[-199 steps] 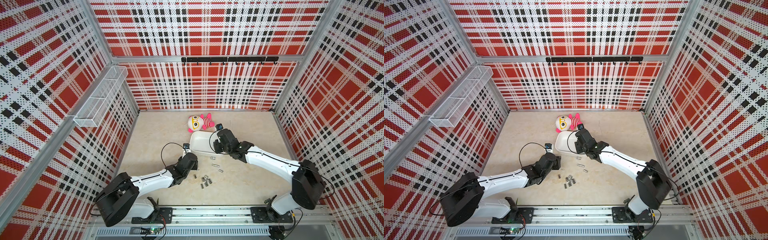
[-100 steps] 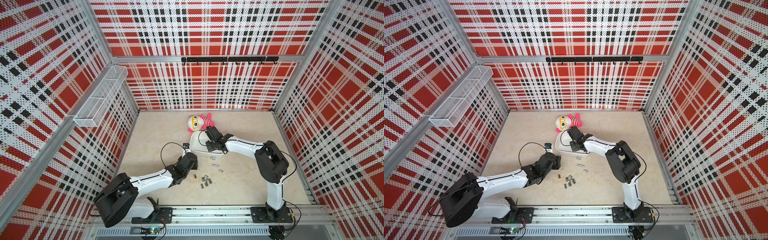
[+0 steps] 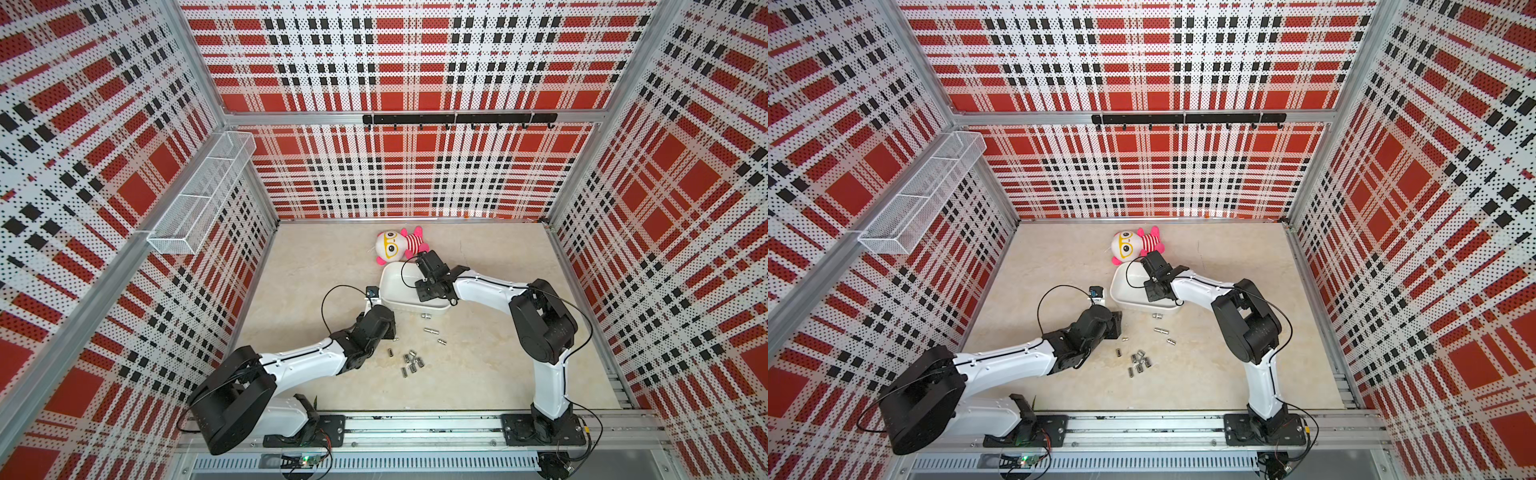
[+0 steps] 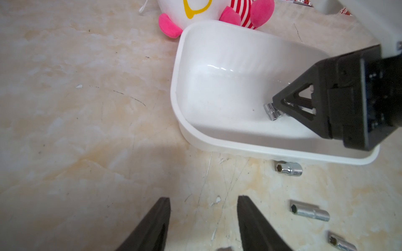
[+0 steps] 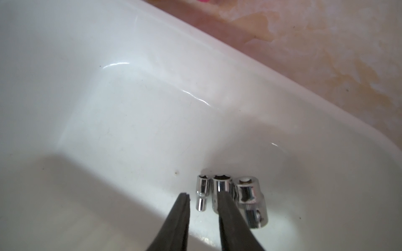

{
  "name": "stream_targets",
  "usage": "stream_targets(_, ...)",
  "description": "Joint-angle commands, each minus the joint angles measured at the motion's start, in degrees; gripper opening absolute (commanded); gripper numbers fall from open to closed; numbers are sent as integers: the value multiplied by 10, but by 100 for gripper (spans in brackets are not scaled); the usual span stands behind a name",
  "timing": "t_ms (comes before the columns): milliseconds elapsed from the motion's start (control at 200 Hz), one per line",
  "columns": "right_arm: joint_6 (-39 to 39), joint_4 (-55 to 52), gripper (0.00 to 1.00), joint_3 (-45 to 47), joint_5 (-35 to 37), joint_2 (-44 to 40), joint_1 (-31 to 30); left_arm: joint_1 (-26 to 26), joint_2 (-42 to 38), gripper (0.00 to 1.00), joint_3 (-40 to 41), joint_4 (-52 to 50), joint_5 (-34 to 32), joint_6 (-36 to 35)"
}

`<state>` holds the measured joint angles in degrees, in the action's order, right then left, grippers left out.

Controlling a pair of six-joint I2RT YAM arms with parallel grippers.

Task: Put the socket on the desktop into the storage box
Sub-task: Place the socket head in the storage box.

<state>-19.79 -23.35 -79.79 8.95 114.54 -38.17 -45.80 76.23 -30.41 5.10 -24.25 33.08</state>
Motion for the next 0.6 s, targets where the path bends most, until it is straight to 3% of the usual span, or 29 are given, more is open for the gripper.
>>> stream_targets(0,-4,-8,29,-12,-5,-17,2,1,-7,55,-1,3,2,-1)
stream_targets(426,1,-27,29,-6,-11,-96,2,1,-4,55,-2,4,1,-2)
stream_targets(596,11,-25,28,36,-11,-168,2,1,-4,55,-2,4,0,-2)
